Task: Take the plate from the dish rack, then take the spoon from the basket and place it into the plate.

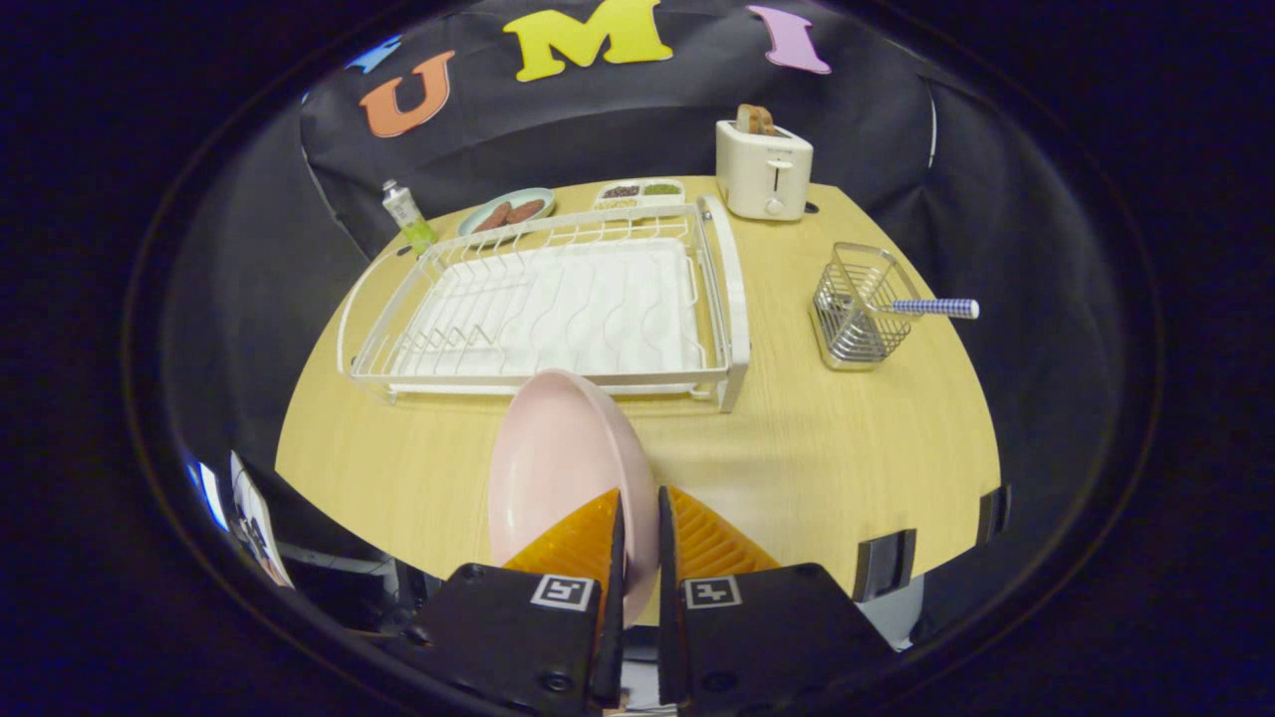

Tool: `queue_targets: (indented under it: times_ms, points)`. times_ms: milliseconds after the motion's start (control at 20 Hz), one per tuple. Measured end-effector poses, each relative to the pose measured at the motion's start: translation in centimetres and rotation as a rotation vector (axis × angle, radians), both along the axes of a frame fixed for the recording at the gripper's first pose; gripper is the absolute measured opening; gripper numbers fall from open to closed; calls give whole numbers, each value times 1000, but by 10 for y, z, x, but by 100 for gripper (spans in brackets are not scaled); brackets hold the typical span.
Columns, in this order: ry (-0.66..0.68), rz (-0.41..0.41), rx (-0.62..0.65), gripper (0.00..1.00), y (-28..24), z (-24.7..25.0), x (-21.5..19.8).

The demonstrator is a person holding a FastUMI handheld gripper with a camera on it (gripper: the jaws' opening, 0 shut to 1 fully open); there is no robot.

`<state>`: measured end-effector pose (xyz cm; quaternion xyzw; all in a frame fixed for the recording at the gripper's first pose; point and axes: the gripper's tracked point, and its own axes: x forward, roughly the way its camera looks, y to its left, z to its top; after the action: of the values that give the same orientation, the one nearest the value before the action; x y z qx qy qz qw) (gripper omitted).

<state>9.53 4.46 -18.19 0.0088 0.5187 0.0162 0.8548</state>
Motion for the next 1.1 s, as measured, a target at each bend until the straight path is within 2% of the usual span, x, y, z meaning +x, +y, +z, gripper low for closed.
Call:
queue_targets:
  times_ms: [450, 600, 700, 750, 900, 950, 1000, 1100]
  points:
    - [17, -47, 140, 27, -22, -36, -13]
    - [29, -79, 142, 30, -32, -50, -11]
    - [24, -95, 88, 33, -45, -55, -8]
    - [14, -95, 65, 30, -50, -57, -7]
    - [-17, -73, 88, 33, -48, -55, -2]
    - [-39, -70, 96, 45, -50, -54, 1]
    - [-62, -75, 101, 52, -53, -53, 3]
    - [-125, -79, 104, 76, -62, -45, 9]
